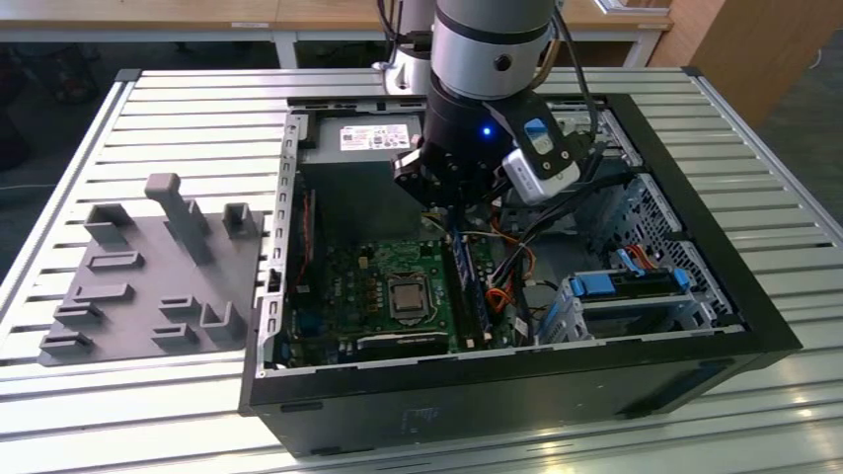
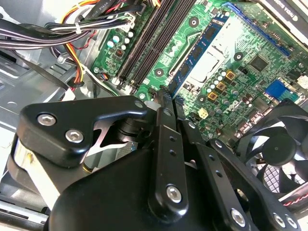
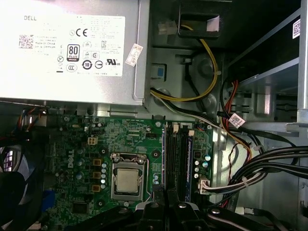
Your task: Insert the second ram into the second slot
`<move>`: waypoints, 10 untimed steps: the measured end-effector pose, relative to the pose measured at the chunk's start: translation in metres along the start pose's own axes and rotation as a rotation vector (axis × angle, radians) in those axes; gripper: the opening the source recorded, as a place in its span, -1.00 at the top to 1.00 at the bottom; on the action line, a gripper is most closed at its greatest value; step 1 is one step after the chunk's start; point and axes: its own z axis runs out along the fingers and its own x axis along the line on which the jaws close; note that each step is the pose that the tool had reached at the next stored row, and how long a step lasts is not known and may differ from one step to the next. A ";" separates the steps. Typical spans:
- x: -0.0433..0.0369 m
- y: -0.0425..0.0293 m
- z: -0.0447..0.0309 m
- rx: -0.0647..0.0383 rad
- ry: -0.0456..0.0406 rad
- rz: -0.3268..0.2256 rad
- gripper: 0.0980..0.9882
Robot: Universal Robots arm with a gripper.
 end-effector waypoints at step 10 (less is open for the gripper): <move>0.0000 -0.0001 0.0022 0.000 0.0000 0.000 0.91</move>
